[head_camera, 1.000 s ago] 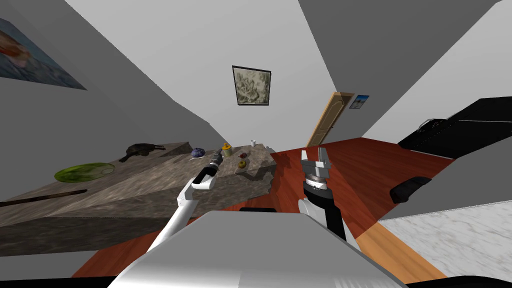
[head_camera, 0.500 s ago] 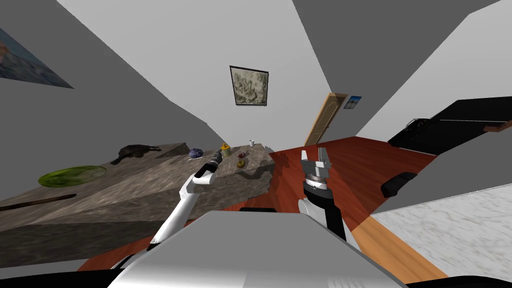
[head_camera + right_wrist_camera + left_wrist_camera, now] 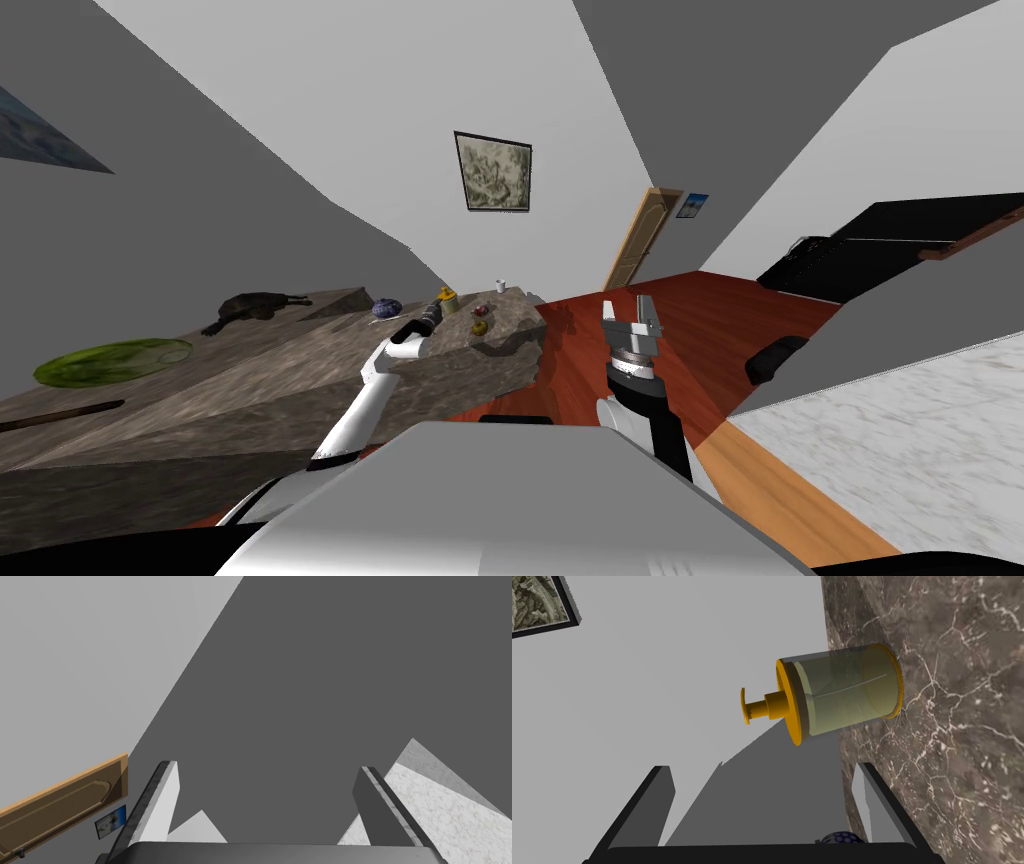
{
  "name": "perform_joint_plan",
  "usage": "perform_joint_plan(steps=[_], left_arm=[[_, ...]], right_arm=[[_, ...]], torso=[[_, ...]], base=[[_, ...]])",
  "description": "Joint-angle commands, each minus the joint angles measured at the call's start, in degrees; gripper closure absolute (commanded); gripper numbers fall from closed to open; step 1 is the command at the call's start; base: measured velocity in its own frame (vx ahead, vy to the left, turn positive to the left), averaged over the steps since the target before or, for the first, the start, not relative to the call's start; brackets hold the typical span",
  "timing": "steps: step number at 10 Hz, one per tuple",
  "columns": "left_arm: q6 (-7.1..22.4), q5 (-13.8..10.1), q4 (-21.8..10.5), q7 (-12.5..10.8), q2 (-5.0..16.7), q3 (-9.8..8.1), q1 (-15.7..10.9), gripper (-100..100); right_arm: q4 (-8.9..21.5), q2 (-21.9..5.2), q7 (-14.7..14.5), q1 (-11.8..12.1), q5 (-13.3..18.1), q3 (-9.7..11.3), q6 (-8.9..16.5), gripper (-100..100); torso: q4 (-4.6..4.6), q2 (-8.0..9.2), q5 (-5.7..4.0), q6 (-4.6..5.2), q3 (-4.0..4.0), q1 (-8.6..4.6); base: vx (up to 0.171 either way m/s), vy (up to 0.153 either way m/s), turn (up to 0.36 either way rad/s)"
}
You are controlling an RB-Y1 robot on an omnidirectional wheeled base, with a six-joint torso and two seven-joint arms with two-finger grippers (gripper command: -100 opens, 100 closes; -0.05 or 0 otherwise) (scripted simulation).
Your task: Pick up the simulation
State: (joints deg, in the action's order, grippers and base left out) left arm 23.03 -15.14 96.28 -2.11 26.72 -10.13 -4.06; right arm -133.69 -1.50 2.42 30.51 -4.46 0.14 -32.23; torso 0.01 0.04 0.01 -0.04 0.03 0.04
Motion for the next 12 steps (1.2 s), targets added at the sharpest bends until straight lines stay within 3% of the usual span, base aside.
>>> perform_joint_plan(steps=[1,2,3,4,6,7,8,9,11,12], left_arm=[[2.0,0.0,-0.6,0.0,0.0,-0.16,-0.5,-100],[4.1,-0.9,-3.3,-0.1,1.0,-0.89,-3.1,-100],[5.8,-0.9,-4.0,-0.1,1.0,-0.89,-3.3,-100],[7.4,-1.7,-6.3,-0.3,2.0,-1.63,-5.9,-100],[9.6,-1.7,-7.6,-0.3,2.0,-1.63,-6.2,-100],[11.6,-2.3,-10.5,-0.6,2.8,-2.37,-9.0,-100],[13.2,-2.3,-11.3,-0.6,2.8,-2.37,-9.1,-100],[14.9,-2.8,-13.1,-0.9,3.5,-3.11,-11.4,-100],[16.8,-2.8,-15.2,-0.9,3.5,-3.11,-12.1,-100],[19.2,-3.2,-17.8,-1.2,4.1,-3.86,-15.0,-100]], right_arm=[[0.0,0.0,0.0,0.0,0.0,0.0,0.0,0],[0.0,0.0,0.0,0.0,0.0,0.0,0.0,0],[0.0,0.0,0.0,0.0,0.0,0.0,0.0,0],[0.0,0.0,0.0,0.0,0.0,0.0,0.0,0],[0.0,0.0,0.0,0.0,0.0,0.0,0.0,0],[0.0,0.0,0.0,0.0,0.0,0.0,0.0,0],[0.0,0.0,0.0,0.0,0.0,0.0,0.0,0],[0.0,0.0,0.0,0.0,0.0,0.0,0.0,0],[0.0,0.0,0.0,0.0,0.0,0.0,0.0,0],[0.0,0.0,0.0,0.0,0.0,0.0,0.0,0]], torso=[[0.0,0.0,0.0,0.0,0.0,0.0],[0.0,-0.01,0.0,-0.01,-0.01,-0.01],[0.0,-0.03,-0.01,0.03,-0.01,-0.02],[-0.01,-0.03,0.0,0.0,-0.02,-0.01],[-0.01,-0.03,0.01,-0.01,-0.02,0.01],[-0.01,-0.03,0.0,-0.02,-0.02,0.0],[0.0,-0.04,-0.01,0.02,-0.02,-0.01],[-0.01,-0.04,0.01,-0.01,-0.02,0.0],[-0.02,-0.05,0.01,-0.01,-0.03,0.01],[-0.01,-0.05,0.01,-0.02,-0.03,0.0]], base=[[-0.007,0.004,0.011],[-0.01,0.002,-0.095],[-0.011,0.006,-0.058],[-0.012,0.007,-0.113],[-0.007,0.006,-0.018],[-0.006,0.003,-0.091],[-0.006,0.008,-0.062],[-0.007,0.01,-0.105],[-0.002,0.009,-0.021],[-0.001,0.005,-0.099]])
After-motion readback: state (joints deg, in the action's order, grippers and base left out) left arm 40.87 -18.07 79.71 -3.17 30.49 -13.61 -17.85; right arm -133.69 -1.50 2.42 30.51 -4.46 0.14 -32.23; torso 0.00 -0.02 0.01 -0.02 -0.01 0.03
